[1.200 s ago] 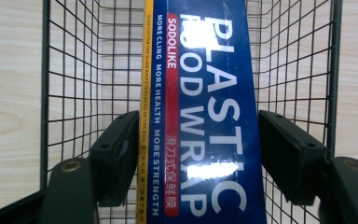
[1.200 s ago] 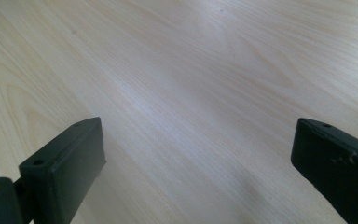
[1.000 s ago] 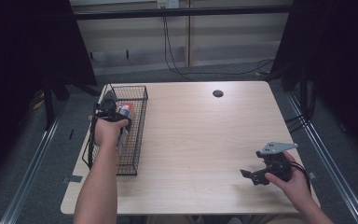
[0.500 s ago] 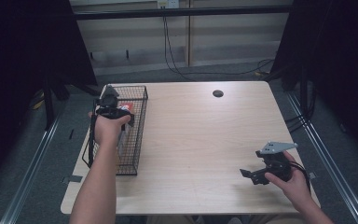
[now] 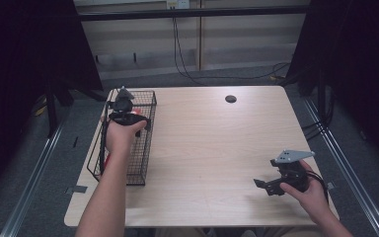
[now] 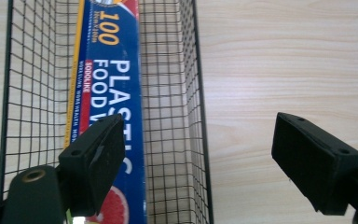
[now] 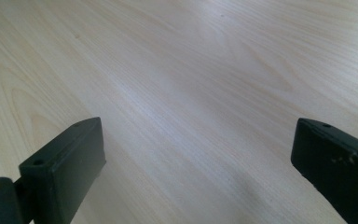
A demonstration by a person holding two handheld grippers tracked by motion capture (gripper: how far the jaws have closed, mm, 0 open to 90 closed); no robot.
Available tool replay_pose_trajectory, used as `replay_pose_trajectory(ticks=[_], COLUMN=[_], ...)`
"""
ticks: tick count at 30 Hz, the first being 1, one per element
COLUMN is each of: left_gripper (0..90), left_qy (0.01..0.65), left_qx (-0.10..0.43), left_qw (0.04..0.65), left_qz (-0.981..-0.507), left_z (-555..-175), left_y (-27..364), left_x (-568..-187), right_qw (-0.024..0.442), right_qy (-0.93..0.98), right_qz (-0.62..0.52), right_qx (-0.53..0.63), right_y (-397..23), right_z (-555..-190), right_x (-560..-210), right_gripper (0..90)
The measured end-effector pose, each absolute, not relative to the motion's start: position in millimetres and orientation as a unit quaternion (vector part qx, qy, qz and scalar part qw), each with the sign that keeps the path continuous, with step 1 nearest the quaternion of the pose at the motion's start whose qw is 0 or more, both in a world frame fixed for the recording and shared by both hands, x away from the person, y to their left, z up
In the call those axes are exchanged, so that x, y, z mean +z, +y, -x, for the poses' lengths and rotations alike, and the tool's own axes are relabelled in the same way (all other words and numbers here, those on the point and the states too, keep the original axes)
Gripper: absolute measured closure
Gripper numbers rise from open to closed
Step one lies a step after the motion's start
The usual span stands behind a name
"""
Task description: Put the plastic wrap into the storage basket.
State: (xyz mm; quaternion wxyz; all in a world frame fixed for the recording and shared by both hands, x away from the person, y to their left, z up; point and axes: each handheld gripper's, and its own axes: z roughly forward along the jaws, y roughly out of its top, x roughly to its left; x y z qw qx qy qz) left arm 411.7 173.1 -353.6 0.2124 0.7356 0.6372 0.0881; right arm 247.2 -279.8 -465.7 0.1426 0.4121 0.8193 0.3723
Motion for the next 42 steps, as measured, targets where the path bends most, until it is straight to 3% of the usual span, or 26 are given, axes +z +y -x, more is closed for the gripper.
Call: replay_pose_trajectory(ticks=[42], left_gripper=[13.6], left_qy=[0.558], left_qx=[0.072], left_qw=[0.282], left_qz=[-0.777], left_z=[-378.3], left_y=[107.1], left_x=[-365.9], right_qw=[0.14], right_qy=[0.825], right_qz=[-0.403], right_qx=[0.371], right_y=[-277.4], right_z=[-246.5], right_x=[-465.7], right_gripper=[2.5])
